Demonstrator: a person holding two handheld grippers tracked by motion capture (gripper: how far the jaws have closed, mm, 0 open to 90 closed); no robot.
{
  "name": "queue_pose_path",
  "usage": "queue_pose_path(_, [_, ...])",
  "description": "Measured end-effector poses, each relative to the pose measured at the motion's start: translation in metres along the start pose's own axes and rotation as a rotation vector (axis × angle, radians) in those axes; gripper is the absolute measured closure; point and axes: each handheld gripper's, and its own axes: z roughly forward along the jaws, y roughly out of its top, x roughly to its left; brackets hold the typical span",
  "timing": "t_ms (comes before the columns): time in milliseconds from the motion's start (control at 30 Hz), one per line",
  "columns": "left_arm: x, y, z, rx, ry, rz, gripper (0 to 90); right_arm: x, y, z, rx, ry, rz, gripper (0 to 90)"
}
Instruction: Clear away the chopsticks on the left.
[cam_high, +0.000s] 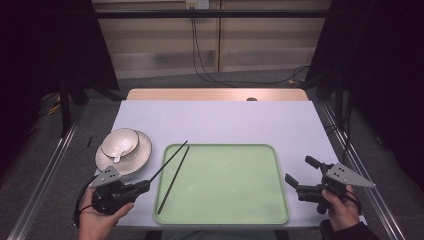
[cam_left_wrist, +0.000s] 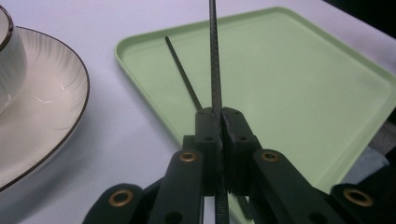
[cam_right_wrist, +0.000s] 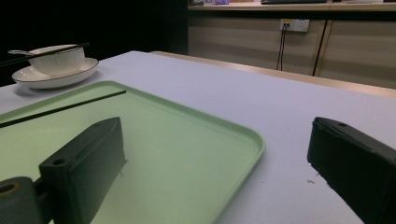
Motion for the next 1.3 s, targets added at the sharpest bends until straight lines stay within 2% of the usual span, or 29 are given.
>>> queue_pose_path(33, [-0.001,0.000,0.002,-0.001,0.028,-0.019,86.0,0.000,0.000,0.000,0.001,0.003,-0.001,3.5])
queue_pose_path(100, [-0.003,-0.001,0.010,0.004,0.047,-0.050,86.0,0.000,0.000,0.000,0.004,0.002,0.001,3.5])
queue_pose_path(267, [-0.008,0.001,0.021,0.015,0.067,-0.068,86.0,0.000,0.000,0.000,0.004,0.006,0.001,3.5])
queue_pose_path(400, [-0.010,0.003,0.032,0.038,0.085,-0.111,86.0,0.000,0.000,0.000,0.002,0.004,0.003,3.6])
queue_pose_path(467, [-0.011,0.004,0.039,0.063,0.089,-0.111,86.0,0.000,0.000,0.000,-0.003,0.005,-0.004,3.6])
queue_pose_path(567, [-0.015,0.006,0.046,0.072,0.104,-0.117,86.0,0.000,0.000,0.000,0.000,0.004,-0.001,3.7])
queue_pose_path(600, [-0.017,0.007,0.047,0.067,0.114,-0.123,86.0,0.000,0.000,0.000,0.002,0.002,-0.001,3.7])
queue_pose_path(633, [-0.017,0.008,0.049,0.078,0.134,-0.133,86.0,0.000,0.000,0.000,0.001,0.008,-0.002,3.7])
queue_pose_path(733, [-0.017,0.010,0.055,0.097,0.157,-0.173,86.0,0.000,0.000,0.000,-0.003,0.006,-0.005,3.7])
queue_pose_path(867, [-0.022,0.012,0.064,0.111,0.195,-0.175,86.1,0.000,0.000,0.000,0.002,0.007,-0.001,3.7])
queue_pose_path(1100, [-0.035,0.010,0.081,0.148,0.198,-0.182,86.0,0.000,0.000,0.000,0.003,0.010,0.001,3.7])
queue_pose_path(1167, [-0.036,0.009,0.085,0.159,0.194,-0.199,86.0,0.000,0.000,0.000,-0.001,0.005,0.003,3.7])
queue_pose_path(1233, [-0.037,0.008,0.088,0.174,0.194,-0.186,85.9,0.000,0.000,0.000,-0.001,0.006,0.001,3.7])
queue_pose_path(1300, [-0.036,0.007,0.090,0.185,0.191,-0.194,85.9,0.000,0.000,0.000,0.001,0.009,0.001,3.7])
